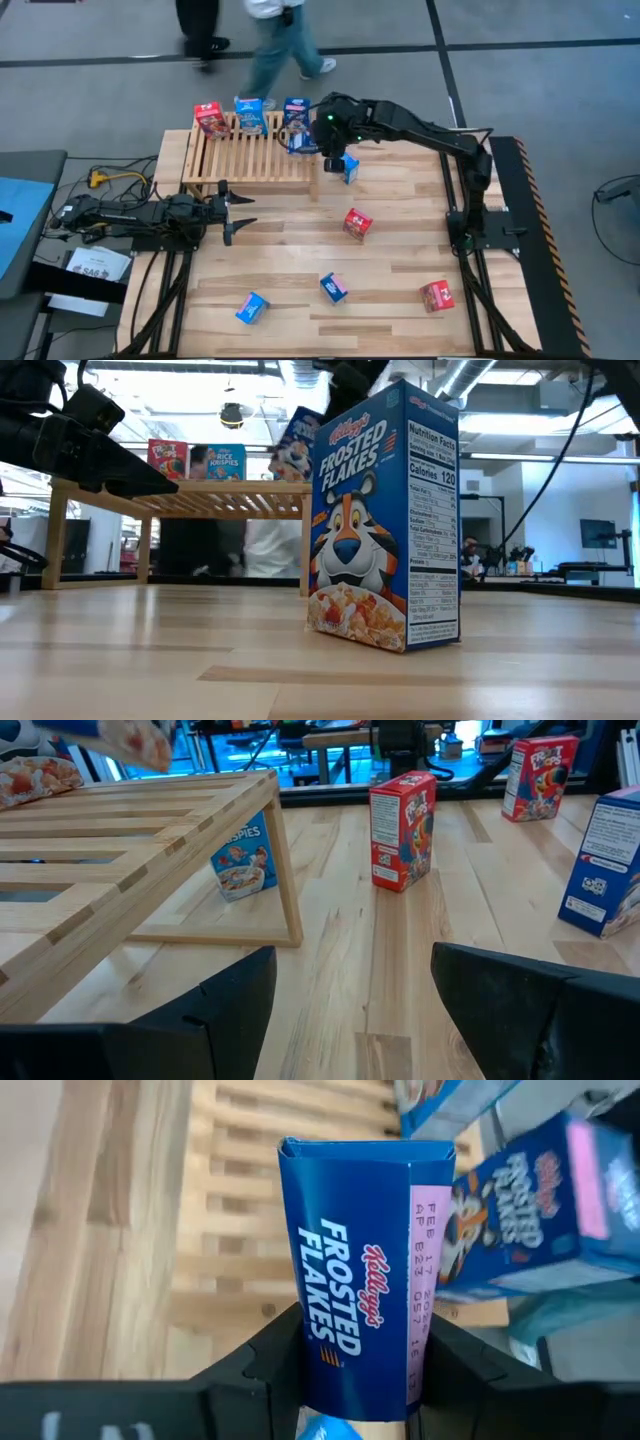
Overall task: Stack cereal on shelf
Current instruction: Put the top dark blue cereal box the aligned with the other dark blue cereal box on the shelf
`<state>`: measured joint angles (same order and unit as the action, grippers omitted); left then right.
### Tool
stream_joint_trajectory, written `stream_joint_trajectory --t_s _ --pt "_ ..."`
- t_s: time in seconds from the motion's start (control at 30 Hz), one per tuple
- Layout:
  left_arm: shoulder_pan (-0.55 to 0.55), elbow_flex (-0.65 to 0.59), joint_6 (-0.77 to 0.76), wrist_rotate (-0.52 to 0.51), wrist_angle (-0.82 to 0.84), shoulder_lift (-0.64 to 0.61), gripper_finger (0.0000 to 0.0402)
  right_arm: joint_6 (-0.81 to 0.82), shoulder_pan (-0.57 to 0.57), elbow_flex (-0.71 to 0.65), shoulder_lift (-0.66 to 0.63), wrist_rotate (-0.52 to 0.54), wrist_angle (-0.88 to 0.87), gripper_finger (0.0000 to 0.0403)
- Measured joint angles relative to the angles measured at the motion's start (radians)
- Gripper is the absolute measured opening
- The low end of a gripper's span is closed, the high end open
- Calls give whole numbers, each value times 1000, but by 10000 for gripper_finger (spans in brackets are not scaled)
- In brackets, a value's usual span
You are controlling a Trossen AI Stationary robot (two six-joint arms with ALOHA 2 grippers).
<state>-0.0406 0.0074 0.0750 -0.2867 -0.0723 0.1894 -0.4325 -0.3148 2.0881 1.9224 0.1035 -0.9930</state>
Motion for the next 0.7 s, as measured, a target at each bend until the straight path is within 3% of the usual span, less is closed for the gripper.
stream_joint_trajectory --t_s 0.4,0.7 --pt "0 0 0 1 0 0 258 -38 -24 6 14 -19 2 179" --pt "0 0 0 1 0 0 258 -47 -24 6 14 -31 20 218"
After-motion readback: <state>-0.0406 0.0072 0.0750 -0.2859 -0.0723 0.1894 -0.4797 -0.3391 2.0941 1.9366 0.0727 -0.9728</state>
